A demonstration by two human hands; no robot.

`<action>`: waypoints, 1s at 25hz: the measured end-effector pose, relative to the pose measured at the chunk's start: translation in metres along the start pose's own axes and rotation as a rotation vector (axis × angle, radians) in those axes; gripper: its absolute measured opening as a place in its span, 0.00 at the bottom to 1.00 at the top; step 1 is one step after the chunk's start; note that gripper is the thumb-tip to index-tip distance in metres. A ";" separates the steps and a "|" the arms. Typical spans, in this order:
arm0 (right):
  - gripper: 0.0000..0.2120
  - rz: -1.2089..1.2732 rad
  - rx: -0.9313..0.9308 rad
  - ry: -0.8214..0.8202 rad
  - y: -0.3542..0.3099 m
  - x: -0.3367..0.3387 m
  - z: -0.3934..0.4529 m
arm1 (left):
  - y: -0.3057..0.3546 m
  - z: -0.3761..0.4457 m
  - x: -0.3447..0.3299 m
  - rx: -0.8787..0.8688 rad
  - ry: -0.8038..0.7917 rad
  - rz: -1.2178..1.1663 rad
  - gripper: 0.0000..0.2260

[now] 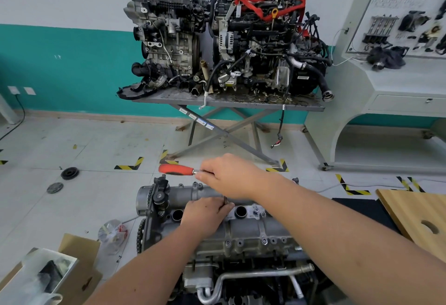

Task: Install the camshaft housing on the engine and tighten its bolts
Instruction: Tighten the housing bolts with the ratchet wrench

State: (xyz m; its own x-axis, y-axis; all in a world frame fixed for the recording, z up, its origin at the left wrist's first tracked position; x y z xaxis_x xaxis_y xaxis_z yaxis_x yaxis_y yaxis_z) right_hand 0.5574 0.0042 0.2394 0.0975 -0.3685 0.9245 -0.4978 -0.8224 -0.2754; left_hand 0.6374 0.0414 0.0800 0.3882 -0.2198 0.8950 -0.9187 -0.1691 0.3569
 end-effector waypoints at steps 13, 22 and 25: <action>0.18 0.778 -0.344 0.317 0.019 -0.014 0.011 | 0.000 0.001 0.000 -0.011 -0.020 -0.039 0.22; 0.18 -0.308 0.192 0.097 0.006 -0.014 -0.001 | 0.002 0.002 0.000 -0.021 0.016 0.086 0.19; 0.17 -0.173 0.061 0.234 0.012 -0.015 0.000 | 0.002 0.002 0.000 -0.024 -0.012 0.043 0.18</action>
State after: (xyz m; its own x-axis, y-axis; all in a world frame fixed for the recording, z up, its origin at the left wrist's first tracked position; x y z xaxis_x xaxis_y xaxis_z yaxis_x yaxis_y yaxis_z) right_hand 0.5502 0.0003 0.2219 -0.0287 -0.1168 0.9927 -0.4376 -0.8915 -0.1175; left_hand 0.6357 0.0395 0.0798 0.3489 -0.2382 0.9064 -0.9360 -0.1364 0.3245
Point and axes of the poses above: each hand's wrist, its own z-axis towards the middle knuckle, its own x-axis out of the back of the hand, y = z × x, the point moved 3 cm from there along z, towards the middle knuckle, and after that the axes turned 14 degrees about -y, right-handed, at the moved point
